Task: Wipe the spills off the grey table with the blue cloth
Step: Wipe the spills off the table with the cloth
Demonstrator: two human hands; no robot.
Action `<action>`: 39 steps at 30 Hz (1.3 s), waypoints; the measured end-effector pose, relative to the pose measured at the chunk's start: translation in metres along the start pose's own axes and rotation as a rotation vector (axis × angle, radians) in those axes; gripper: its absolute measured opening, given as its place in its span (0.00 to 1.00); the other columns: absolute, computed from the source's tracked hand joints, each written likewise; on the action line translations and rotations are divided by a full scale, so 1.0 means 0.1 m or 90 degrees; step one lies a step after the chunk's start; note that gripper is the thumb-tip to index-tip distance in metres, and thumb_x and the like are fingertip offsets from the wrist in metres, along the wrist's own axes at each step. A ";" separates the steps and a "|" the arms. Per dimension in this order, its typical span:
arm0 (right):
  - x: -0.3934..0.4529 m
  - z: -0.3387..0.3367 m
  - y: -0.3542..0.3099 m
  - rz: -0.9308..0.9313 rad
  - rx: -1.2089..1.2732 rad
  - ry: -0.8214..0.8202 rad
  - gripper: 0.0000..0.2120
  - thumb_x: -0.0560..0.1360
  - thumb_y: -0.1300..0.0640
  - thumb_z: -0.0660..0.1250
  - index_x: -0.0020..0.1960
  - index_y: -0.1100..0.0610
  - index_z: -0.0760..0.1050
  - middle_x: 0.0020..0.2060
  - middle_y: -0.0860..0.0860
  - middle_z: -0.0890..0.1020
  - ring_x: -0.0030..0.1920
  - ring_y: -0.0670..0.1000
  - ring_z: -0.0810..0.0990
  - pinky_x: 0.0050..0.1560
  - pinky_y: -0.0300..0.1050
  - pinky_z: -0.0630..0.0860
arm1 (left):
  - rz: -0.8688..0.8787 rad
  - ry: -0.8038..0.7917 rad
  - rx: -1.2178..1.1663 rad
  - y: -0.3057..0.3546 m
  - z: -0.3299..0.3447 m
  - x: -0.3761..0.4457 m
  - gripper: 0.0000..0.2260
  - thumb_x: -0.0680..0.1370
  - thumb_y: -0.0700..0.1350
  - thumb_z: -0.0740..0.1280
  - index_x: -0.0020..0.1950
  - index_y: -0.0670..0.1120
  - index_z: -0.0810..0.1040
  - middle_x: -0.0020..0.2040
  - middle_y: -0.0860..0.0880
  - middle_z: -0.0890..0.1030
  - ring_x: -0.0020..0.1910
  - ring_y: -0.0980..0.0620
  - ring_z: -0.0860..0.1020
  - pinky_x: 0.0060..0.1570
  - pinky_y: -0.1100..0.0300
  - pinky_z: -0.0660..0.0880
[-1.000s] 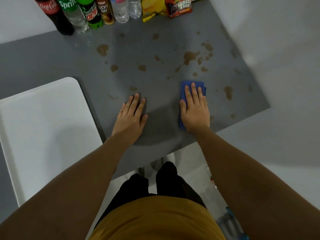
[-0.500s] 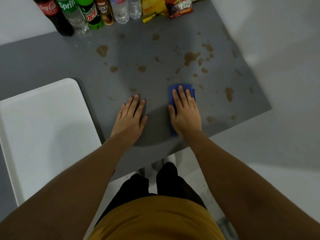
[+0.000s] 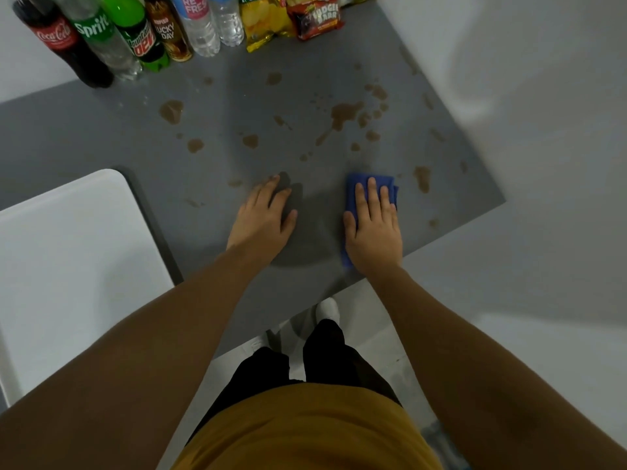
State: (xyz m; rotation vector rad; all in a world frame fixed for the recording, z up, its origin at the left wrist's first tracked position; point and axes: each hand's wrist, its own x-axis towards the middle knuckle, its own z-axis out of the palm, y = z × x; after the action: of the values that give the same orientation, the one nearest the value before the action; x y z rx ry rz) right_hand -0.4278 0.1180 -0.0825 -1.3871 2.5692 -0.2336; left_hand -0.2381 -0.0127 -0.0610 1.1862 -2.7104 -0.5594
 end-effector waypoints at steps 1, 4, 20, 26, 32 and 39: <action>-0.06 0.03 -0.04 0.013 -0.011 0.007 0.30 0.85 0.41 0.43 0.83 0.52 0.45 0.82 0.51 0.46 0.82 0.54 0.43 0.81 0.55 0.46 | 0.016 -0.010 -0.009 0.07 0.05 0.07 0.23 0.83 0.52 0.62 0.75 0.41 0.72 0.79 0.40 0.65 0.77 0.39 0.64 0.75 0.44 0.64; -0.15 0.08 -0.14 0.045 -0.017 0.020 0.31 0.85 0.41 0.43 0.83 0.53 0.45 0.82 0.52 0.46 0.82 0.55 0.43 0.81 0.54 0.46 | 0.034 -0.057 -0.005 0.25 0.21 0.24 0.26 0.85 0.55 0.58 0.80 0.45 0.63 0.83 0.43 0.57 0.82 0.44 0.54 0.80 0.45 0.55; 0.30 -0.13 0.40 0.022 0.033 0.020 0.28 0.85 0.41 0.44 0.83 0.49 0.48 0.82 0.48 0.50 0.82 0.51 0.43 0.81 0.52 0.45 | 0.008 -0.049 0.071 0.32 0.39 0.26 0.29 0.85 0.59 0.50 0.84 0.50 0.52 0.84 0.46 0.50 0.83 0.47 0.48 0.80 0.46 0.48; 0.01 -0.03 0.26 0.083 -0.010 0.039 0.30 0.85 0.41 0.43 0.83 0.54 0.45 0.82 0.53 0.47 0.82 0.55 0.44 0.81 0.56 0.49 | 0.003 -0.054 0.074 0.34 0.38 0.26 0.28 0.85 0.58 0.51 0.84 0.50 0.51 0.84 0.46 0.50 0.83 0.46 0.48 0.80 0.45 0.48; 0.13 -0.02 0.04 0.025 0.006 0.005 0.31 0.85 0.40 0.42 0.83 0.53 0.45 0.82 0.52 0.46 0.82 0.54 0.42 0.81 0.54 0.45 | 0.005 -0.048 0.084 0.36 0.38 0.25 0.28 0.86 0.57 0.52 0.84 0.49 0.52 0.84 0.46 0.50 0.83 0.46 0.49 0.81 0.45 0.49; 0.56 -0.24 0.47 -0.010 0.041 -0.005 0.29 0.84 0.39 0.45 0.83 0.48 0.49 0.82 0.46 0.48 0.82 0.50 0.43 0.81 0.50 0.43 | 0.006 -0.029 0.067 0.39 0.32 0.26 0.27 0.85 0.56 0.57 0.83 0.49 0.58 0.83 0.45 0.55 0.82 0.46 0.53 0.80 0.45 0.51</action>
State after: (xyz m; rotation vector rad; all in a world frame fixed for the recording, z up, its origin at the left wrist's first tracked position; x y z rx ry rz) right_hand -0.5021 0.0973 -0.0772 -1.3833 2.5225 -0.3101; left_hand -0.2907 0.0017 -0.0765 1.1973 -2.8139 -0.4528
